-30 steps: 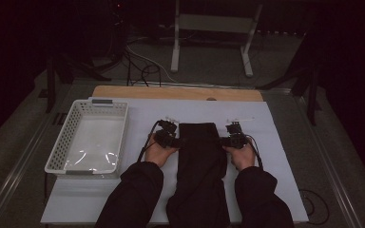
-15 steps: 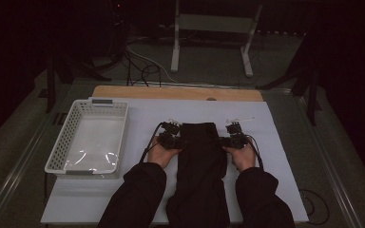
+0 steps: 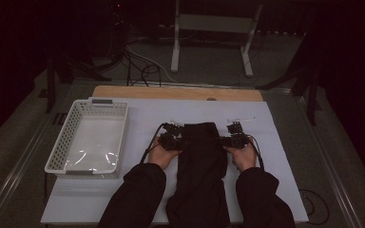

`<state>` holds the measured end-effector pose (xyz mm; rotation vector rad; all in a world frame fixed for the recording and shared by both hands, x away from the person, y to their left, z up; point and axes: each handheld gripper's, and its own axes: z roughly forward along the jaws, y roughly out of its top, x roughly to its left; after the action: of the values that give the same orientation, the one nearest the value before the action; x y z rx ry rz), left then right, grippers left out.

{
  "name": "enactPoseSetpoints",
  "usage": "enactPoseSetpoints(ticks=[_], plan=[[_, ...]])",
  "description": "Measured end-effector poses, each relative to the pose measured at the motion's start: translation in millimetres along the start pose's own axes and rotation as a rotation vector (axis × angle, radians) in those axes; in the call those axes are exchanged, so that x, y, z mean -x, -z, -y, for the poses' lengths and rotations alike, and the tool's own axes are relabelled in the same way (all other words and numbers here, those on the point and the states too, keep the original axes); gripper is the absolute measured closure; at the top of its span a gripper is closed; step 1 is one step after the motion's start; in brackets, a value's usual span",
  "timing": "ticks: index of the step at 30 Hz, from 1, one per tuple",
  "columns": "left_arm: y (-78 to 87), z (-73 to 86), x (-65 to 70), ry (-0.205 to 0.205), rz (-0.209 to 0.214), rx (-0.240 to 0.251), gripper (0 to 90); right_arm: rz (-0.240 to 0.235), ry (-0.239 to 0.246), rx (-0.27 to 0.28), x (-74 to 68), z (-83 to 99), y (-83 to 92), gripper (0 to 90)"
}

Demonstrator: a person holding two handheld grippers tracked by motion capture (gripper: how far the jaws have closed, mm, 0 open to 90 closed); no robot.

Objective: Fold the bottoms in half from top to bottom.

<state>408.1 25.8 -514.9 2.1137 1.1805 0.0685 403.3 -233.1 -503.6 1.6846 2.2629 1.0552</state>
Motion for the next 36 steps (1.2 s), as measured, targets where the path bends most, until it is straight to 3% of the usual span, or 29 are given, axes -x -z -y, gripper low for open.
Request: enactPoseSetpoints(ticks=[5,12,17,18,20,22,24,36], plan=[[-2.5,-4.3,-15.0,0.089,0.047,0.036,56.5,-0.003,-0.002,-0.002,1.1,0.0,-1.3,82.5],[-3.7,-13.2,-14.4,0.078,0.032,0.038,54.5,-0.002,-0.002,-0.003,2.1,-0.3,-1.5,82.4],[-6.2,-15.6,-13.7,0.073,0.032,0.019,61.8,-0.007,-0.004,-0.003,1.9,0.2,-2.0,82.4],[-9.2,-16.0,-11.1,0.050,0.017,-0.003,61.8,-0.007,0.000,-0.005,1.8,0.1,-2.2,82.4],[-9.3,-17.1,-8.4,0.035,0.009,-0.001,75.1,-0.007,-0.003,-0.002,0.7,-0.4,-1.9,82.5],[-6.6,-19.8,-5.2,0.011,-0.005,0.007,81.8,-0.006,0.003,0.008,0.6,-0.9,-0.8,82.7],[-2.9,-23.2,-1.4,-0.021,-0.022,0.015,82.9,-0.003,0.003,0.019,0.2,-1.7,0.9,82.8],[26.4,-43.7,6.1,-0.081,-0.053,0.110,83.5,-0.013,0.021,0.111,-3.6,-12.5,21.0,83.1]])
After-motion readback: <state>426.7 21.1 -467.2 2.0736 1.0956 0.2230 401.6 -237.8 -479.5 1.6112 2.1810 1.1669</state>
